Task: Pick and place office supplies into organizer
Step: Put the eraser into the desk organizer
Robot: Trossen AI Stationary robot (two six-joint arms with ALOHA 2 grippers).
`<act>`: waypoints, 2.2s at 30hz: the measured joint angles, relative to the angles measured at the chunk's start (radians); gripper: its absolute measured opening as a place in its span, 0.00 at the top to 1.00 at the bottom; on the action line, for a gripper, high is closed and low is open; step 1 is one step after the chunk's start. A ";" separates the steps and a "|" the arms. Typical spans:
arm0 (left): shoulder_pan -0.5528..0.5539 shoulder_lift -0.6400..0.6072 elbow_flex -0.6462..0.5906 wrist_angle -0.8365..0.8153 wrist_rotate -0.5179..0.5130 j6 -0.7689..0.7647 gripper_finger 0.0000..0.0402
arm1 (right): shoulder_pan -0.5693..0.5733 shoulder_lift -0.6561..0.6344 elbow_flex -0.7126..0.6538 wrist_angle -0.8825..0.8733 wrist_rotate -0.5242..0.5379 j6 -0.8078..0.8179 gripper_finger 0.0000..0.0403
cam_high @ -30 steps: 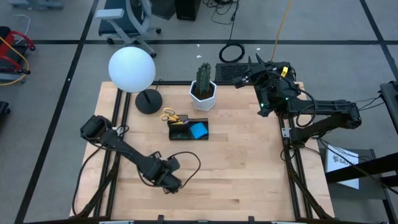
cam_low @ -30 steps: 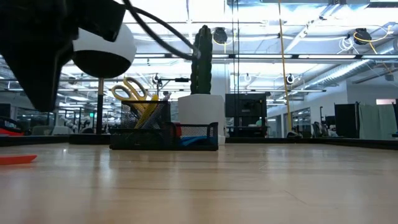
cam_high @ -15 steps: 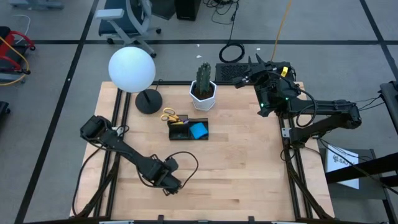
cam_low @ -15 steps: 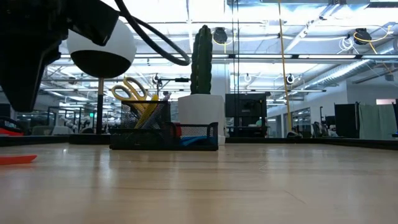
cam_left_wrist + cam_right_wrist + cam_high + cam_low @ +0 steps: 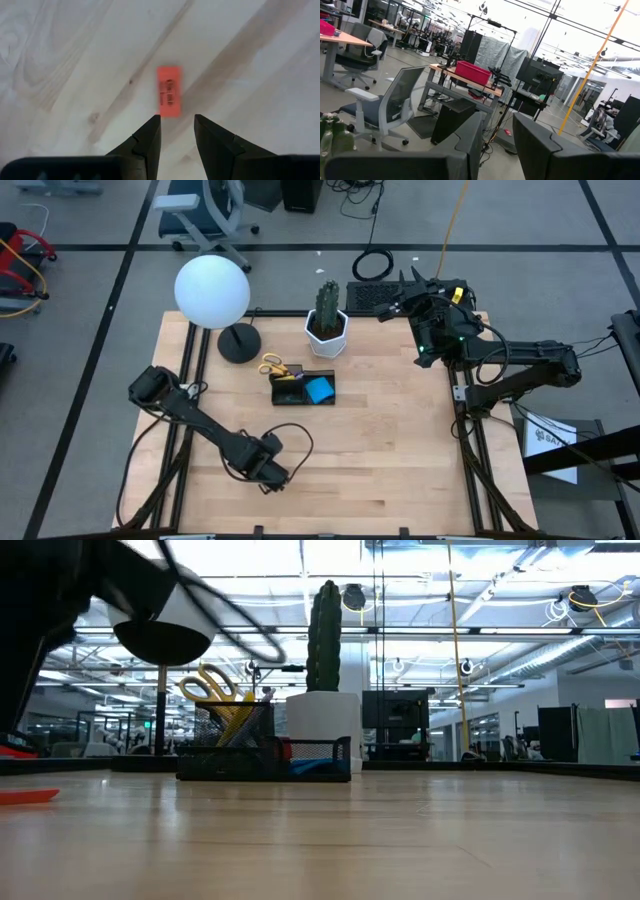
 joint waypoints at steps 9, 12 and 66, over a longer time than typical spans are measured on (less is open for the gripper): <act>0.009 0.000 -0.203 0.139 0.138 -0.077 0.69 | 0.000 0.000 0.000 0.000 0.000 0.000 0.75; 0.009 -0.007 -0.236 0.203 0.148 -0.076 0.69 | 0.000 0.000 0.000 0.000 0.000 0.000 0.75; -0.032 -0.194 -0.198 0.269 -0.103 0.027 0.43 | 0.000 0.000 0.000 -0.005 0.000 0.000 0.75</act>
